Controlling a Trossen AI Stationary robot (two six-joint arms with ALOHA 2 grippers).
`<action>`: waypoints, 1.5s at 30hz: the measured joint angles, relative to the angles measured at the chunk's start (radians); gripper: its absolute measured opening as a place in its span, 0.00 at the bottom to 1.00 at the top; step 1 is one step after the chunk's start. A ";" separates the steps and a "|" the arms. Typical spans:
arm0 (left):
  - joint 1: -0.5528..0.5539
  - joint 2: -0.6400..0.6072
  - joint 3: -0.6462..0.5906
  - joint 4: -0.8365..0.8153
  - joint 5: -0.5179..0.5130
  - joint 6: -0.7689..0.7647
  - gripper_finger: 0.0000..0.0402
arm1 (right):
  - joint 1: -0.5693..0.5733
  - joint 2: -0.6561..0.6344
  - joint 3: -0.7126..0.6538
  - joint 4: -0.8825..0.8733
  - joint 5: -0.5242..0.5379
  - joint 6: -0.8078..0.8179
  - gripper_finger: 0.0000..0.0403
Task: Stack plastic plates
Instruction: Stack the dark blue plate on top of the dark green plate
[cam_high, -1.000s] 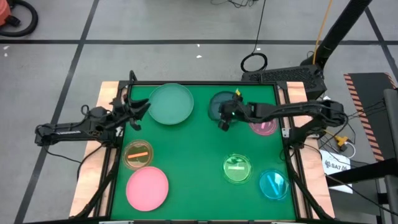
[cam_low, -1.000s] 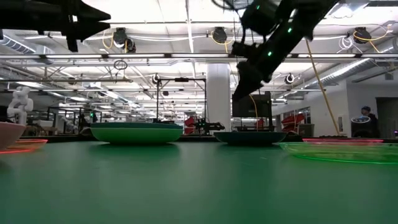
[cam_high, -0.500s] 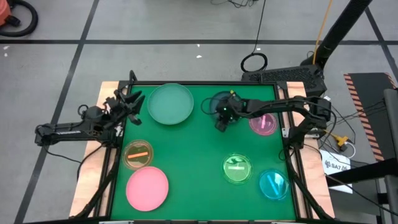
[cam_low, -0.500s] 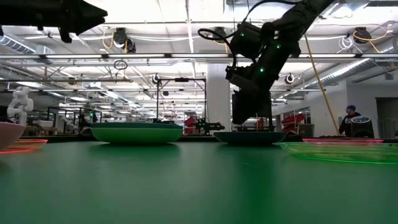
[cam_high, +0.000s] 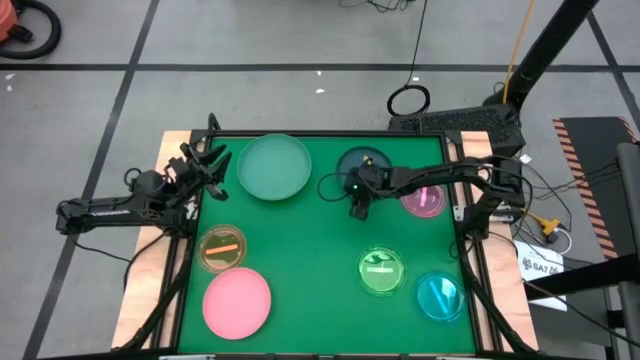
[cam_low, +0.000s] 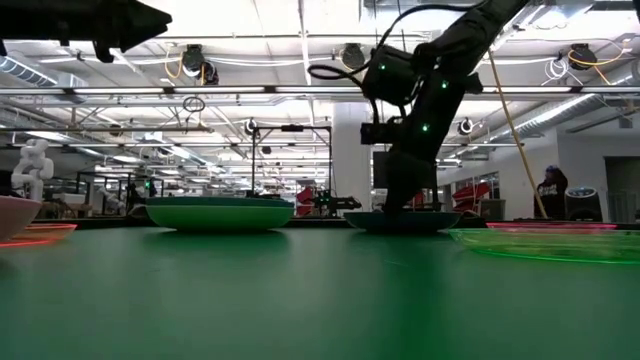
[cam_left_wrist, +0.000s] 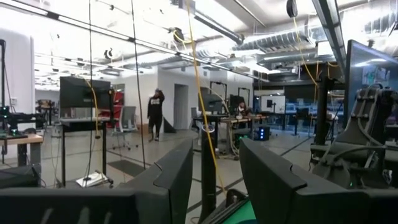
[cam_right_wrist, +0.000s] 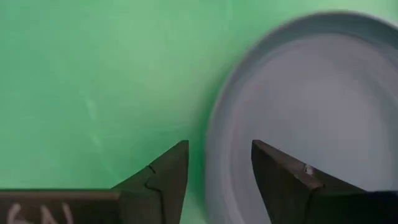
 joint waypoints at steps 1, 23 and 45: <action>0.000 0.000 0.000 0.000 0.000 0.000 0.34 | 0.000 0.004 0.000 0.002 0.011 0.006 0.41; 0.001 0.000 0.000 -0.038 0.001 -0.023 0.34 | -0.005 0.071 0.001 0.024 0.038 0.009 0.06; 0.001 0.000 0.000 -0.058 0.001 -0.019 0.34 | 0.021 -0.030 0.159 0.064 0.112 -0.222 0.01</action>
